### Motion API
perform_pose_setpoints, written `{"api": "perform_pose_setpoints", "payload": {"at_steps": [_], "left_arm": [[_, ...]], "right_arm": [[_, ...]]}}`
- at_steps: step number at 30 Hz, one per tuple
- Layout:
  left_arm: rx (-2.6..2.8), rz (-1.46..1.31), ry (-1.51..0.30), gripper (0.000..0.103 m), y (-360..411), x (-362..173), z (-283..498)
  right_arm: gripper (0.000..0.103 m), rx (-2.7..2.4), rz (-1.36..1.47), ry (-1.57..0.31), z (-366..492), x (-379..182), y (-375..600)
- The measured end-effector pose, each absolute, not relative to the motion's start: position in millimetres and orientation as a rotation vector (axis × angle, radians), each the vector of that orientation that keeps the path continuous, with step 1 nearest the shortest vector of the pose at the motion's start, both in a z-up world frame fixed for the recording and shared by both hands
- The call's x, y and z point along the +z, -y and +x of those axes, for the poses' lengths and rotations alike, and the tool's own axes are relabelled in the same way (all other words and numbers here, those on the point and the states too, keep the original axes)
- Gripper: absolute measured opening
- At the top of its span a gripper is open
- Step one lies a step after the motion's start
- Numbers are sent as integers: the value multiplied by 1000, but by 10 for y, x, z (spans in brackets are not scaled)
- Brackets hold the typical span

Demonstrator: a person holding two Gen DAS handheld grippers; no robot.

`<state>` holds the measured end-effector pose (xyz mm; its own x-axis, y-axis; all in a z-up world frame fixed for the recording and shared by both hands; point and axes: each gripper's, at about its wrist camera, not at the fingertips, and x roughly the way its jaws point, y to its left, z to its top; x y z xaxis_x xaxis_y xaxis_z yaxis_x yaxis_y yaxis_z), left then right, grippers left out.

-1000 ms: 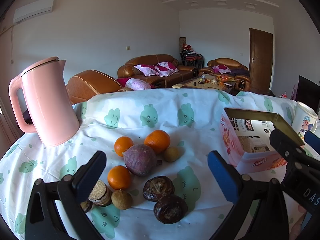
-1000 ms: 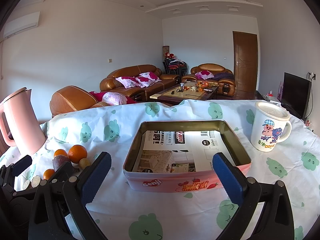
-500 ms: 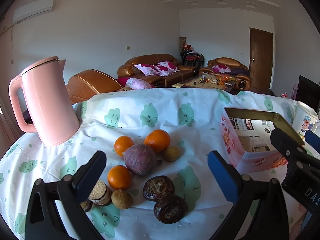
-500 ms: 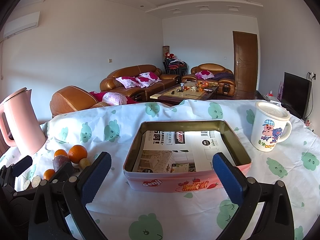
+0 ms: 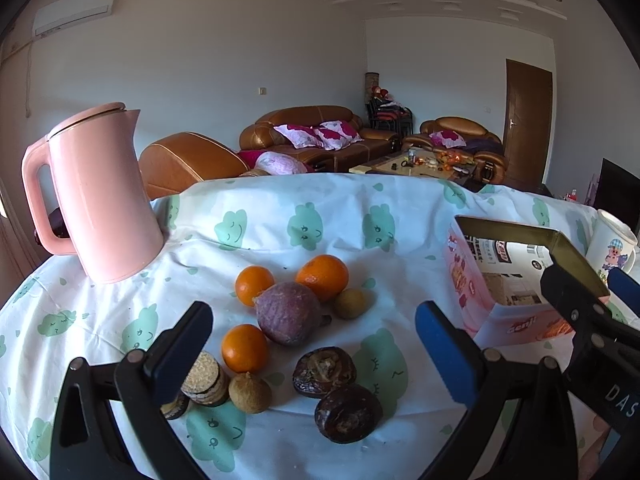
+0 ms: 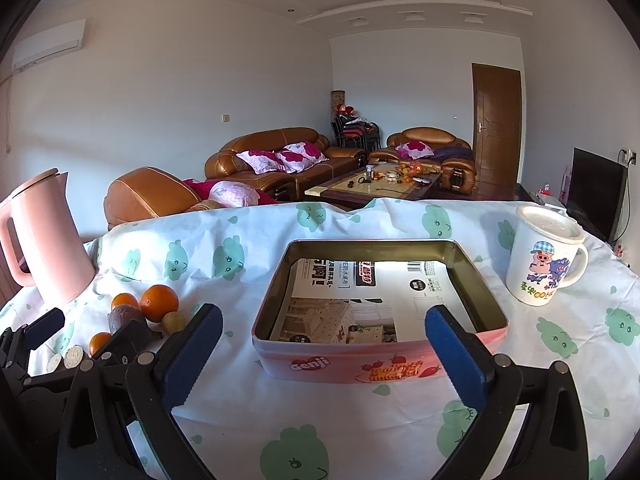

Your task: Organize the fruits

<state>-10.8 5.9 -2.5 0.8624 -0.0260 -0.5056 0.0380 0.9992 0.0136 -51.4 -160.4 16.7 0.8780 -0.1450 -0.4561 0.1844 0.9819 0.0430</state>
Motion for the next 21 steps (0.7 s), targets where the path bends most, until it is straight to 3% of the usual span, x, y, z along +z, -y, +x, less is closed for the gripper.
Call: {"api": "perform_pose_setpoints", "payload": {"at_steps": [9, 17, 21], "left_arm": [[-11, 14, -622, 103, -326, -64, -178], [61, -68, -709, 102, -1218, -115, -472], [53, -34, -773, 94, -1499, -203, -534]], "right_arm": [[102, -132, 80, -470, -523, 181, 1560], [102, 44, 87, -530, -475, 115, 1407], [100, 209, 95, -620, -401, 8, 1204]]}}
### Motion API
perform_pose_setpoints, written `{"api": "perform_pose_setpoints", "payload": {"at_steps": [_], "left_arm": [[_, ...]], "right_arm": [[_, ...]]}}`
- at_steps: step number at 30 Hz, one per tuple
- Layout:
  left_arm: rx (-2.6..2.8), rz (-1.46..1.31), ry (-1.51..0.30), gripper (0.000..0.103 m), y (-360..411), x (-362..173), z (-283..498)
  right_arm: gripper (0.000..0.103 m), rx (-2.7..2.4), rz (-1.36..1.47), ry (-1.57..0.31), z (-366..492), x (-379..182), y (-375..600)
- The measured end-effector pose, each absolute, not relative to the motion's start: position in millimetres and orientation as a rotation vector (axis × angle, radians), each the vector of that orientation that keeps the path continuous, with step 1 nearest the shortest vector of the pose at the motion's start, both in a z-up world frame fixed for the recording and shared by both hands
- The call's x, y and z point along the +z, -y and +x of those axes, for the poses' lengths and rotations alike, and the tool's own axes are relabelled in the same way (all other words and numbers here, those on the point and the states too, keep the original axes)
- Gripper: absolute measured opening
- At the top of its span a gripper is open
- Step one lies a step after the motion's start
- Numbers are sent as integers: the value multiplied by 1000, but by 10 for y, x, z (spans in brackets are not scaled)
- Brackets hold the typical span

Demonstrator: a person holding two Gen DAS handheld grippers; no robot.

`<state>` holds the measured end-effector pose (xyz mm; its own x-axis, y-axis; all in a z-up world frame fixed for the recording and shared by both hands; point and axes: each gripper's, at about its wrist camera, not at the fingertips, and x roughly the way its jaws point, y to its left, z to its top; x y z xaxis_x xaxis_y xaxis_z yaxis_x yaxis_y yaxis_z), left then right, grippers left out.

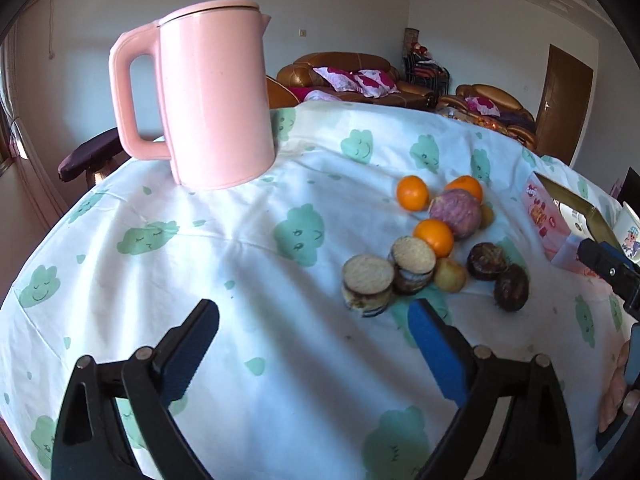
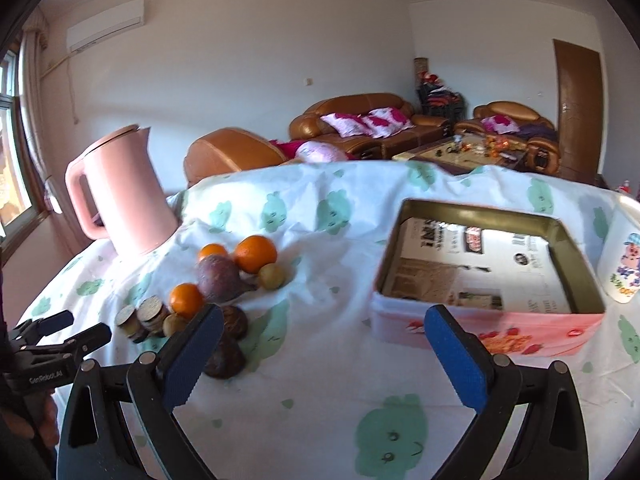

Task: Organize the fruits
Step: 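Grasp a dark brown round fruit with the right tool while the left tool grasps a round rice-cake biscuit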

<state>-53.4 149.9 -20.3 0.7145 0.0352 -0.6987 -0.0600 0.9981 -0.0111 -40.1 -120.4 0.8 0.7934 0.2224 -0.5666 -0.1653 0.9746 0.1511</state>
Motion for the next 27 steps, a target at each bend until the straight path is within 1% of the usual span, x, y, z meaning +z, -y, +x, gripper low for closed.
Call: {"api": "perform_pose_setpoints", "payload": {"at_steps": [3, 5, 11, 13, 14, 15, 16, 17, 18, 20, 22, 23, 27], "left_arm": [[14, 5, -798, 91, -1536, -238, -538], [-24, 34, -815, 84, -1488, -257, -504], [-80, 56, -851, 82, -1397, -276, -295], [-101, 63, -859, 81, -1364, -280, -227], [-109, 67, -862, 81, -1346, -286, -191], [-114, 75, -864, 80, -1325, -296, -158], [-117, 85, -868, 72, -1314, -318, -125], [-119, 94, -880, 62, -1297, -348, -84], [-123, 92, -898, 59, -1289, -379, -41], [-144, 58, -912, 49, -1295, -425, 4], [-147, 50, -899, 44, -1285, -428, 10], [-152, 49, -897, 35, -1277, -424, 8], [-124, 46, -873, 35, -1290, -391, -15]], "right_arm": [[89, 335, 82, -704, -355, -89, 958], [87, 374, 20, -735, -351, -137, 740], [82, 373, -159, -842, -266, -344, 234], [70, 363, -188, -893, -173, -442, 182], [69, 368, -180, -903, -162, -447, 200], [56, 367, -171, -898, -162, -437, 224], [48, 366, -174, -897, -161, -435, 249], [44, 365, -173, -897, -164, -432, 276], [42, 365, -165, -897, -162, -428, 300], [42, 365, -131, -902, -166, -414, 399], [42, 365, -88, -901, -159, -394, 506], [42, 365, -65, -897, -151, -374, 559], [41, 382, 13, -863, -132, -269, 733]]}}
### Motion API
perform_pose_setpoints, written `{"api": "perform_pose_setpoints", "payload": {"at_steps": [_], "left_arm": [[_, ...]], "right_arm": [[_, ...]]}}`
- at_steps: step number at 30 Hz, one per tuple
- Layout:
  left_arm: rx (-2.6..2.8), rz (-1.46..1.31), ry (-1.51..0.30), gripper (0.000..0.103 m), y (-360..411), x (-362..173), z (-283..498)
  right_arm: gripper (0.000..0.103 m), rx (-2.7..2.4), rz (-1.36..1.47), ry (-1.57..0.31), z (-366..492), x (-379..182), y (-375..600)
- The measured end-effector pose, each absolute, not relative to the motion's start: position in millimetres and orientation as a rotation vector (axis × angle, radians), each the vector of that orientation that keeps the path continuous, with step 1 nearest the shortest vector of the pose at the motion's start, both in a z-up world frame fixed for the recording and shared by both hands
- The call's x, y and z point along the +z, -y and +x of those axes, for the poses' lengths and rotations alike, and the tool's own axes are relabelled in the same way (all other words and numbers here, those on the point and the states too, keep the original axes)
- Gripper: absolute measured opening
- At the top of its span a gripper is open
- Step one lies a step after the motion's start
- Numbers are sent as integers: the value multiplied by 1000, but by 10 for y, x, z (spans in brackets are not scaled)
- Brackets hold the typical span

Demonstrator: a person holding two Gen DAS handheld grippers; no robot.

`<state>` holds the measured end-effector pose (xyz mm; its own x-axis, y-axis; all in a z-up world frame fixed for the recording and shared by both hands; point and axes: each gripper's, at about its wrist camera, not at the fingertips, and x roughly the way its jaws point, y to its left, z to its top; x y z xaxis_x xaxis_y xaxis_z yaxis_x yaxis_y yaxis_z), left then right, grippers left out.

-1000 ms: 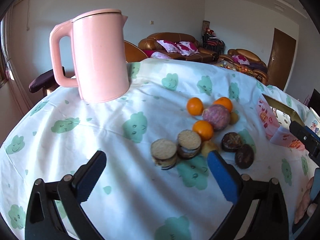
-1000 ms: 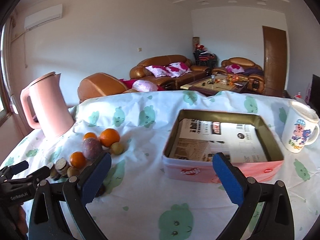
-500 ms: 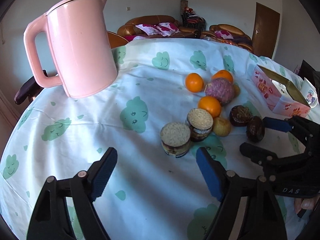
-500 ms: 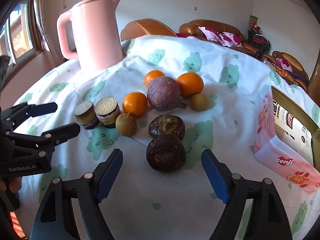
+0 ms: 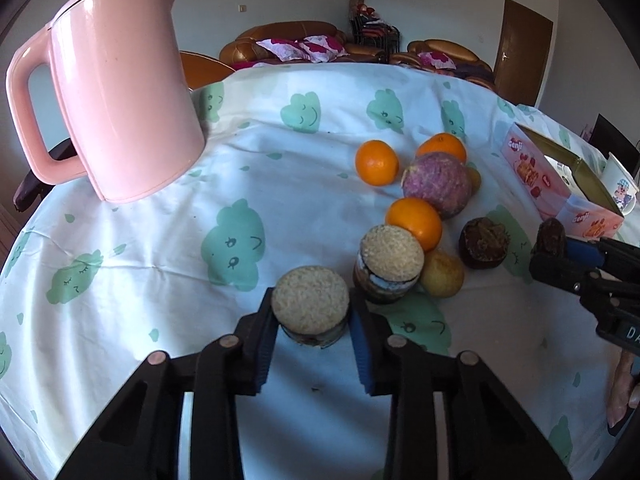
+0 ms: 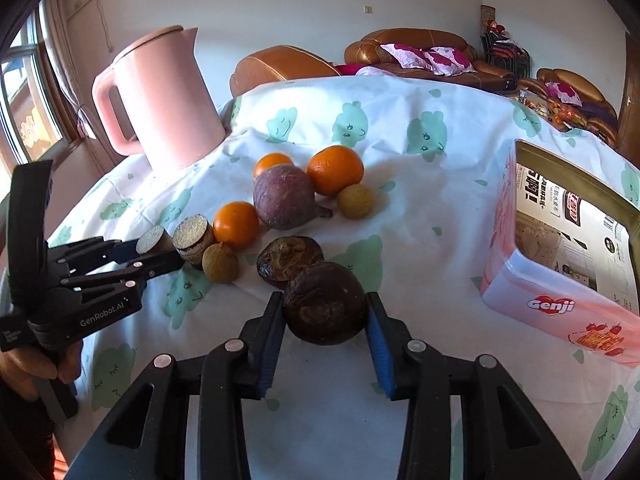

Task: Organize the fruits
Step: 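Grasp a dark brown round fruit with the right tool while the left tool grasps a round rice-cake biscuit, then carry the brown fruit into the tin and open the right tool while the left tool drops the biscuit in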

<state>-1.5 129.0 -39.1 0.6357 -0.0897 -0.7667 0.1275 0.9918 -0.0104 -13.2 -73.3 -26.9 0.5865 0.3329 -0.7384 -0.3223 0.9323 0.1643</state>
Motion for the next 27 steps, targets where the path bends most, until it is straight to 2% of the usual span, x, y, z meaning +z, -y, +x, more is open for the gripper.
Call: {"api": "perform_pose_setpoints", "payload": {"at_steps": [6, 12, 22, 27], "left_arm": [[-119, 24, -715, 35, -1216, -32, -167], [-228, 72, -566, 35, -586, 333, -224], [-462, 103, -599, 35, 901, 290, 86], [-473, 136, -666, 35, 1336, 133, 315]], "right_arm": [[42, 357, 69, -752, -193, 22, 1028], [42, 149, 27, -584, -310, 301, 1674], [42, -6, 35, -645, -138, 131, 2644], [42, 15, 65, -696, -49, 21, 2785]]}}
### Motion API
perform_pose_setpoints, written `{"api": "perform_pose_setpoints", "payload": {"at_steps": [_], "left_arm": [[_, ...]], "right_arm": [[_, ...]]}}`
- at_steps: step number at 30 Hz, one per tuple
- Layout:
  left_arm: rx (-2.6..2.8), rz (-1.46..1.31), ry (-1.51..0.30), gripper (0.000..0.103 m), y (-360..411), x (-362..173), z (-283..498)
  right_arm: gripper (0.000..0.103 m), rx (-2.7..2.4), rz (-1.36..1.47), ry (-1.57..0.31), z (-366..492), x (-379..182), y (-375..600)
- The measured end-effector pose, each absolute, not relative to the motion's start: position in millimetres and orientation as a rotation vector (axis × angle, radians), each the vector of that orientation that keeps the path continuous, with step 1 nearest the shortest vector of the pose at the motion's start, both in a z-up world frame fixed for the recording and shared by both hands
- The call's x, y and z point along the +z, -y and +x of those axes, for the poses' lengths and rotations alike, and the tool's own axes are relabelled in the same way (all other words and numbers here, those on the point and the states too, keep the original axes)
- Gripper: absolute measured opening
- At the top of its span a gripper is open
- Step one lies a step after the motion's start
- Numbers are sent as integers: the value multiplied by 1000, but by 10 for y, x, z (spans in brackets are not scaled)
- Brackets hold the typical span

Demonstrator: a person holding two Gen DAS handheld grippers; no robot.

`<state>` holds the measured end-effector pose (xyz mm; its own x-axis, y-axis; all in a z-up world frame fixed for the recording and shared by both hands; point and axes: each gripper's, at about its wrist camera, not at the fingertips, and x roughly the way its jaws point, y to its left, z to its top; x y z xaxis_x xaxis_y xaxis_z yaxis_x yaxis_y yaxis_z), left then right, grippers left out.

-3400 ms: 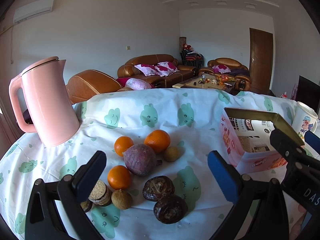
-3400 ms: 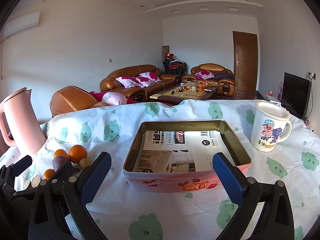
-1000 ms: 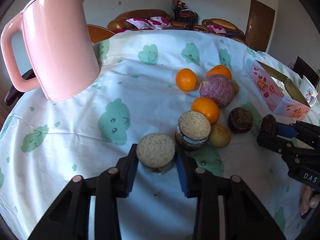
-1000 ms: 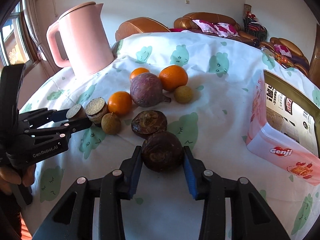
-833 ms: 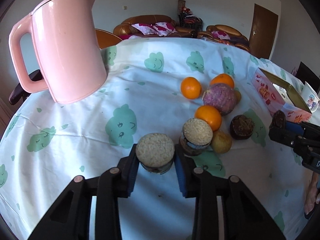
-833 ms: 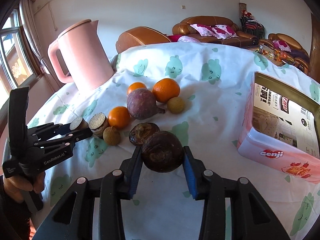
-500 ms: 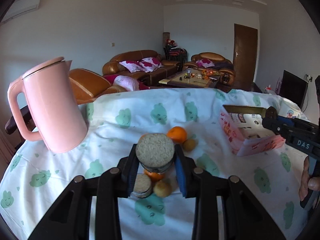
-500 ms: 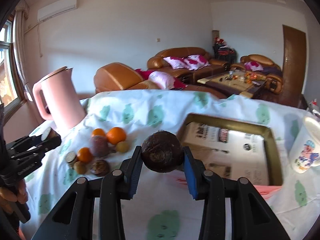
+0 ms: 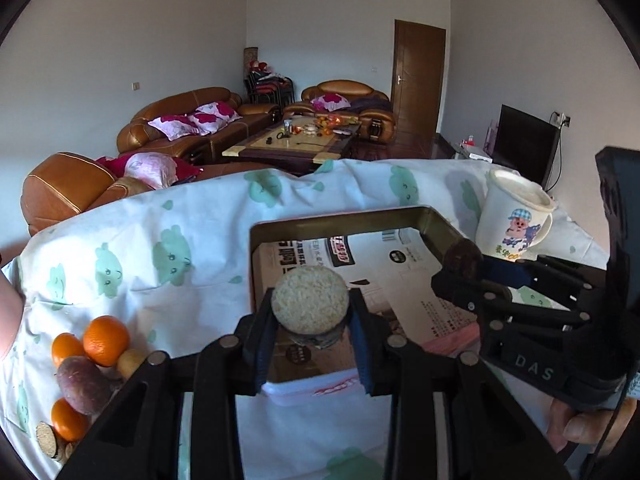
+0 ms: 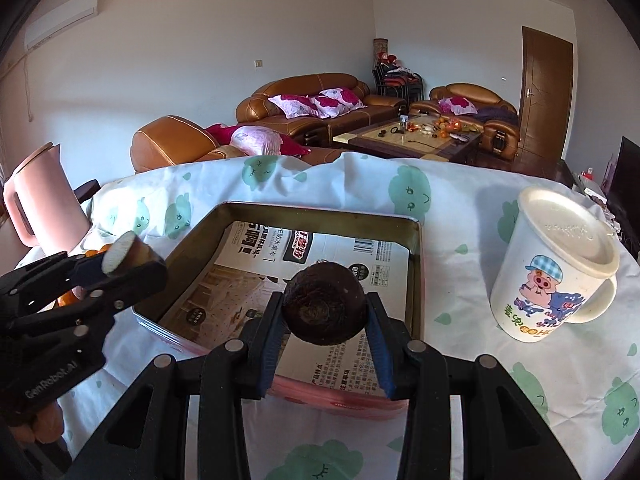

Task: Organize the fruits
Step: 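Carry the brown fruit into the tin and open the right tool while the left tool drops the biscuit in, then move both open tools back toward the fruit pile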

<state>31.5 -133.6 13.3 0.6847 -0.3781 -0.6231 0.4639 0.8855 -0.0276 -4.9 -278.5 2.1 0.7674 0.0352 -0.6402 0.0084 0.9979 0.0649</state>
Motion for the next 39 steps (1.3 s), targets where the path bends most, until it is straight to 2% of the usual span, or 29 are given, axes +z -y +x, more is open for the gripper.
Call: {"api": "perform_pose_setpoints", "payload": {"at_steps": [13, 15, 17, 19, 20, 22, 26, 39], "left_arm": [[-462, 141, -751, 37, 1497, -142, 483], [-443, 154, -733, 44, 1501, -137, 453], [-439, 164, -709, 69, 1503, -107, 413], [-433, 161, -678, 85, 1507, -57, 359], [-426, 162, -662, 93, 1509, -26, 323], [-397, 175, -626, 99, 1508, 27, 249], [-358, 196, -570, 99, 1446, 83, 135], [-226, 185, -502, 101, 1066, 67, -16]], "right_arm": [[43, 61, 142, -759, 54, -149, 2846], [44, 73, 188, -751, 52, -136, 2889], [51, 73, 225, -723, 22, -99, 2944], [73, 71, 245, -681, -23, -47, 2977], [74, 65, 252, -654, -48, -13, 2994], [74, 50, 256, -604, -96, 53, 3019], [74, -16, 235, -524, -171, 124, 3067], [74, -79, 169, -453, -282, 96, 2952]]}}
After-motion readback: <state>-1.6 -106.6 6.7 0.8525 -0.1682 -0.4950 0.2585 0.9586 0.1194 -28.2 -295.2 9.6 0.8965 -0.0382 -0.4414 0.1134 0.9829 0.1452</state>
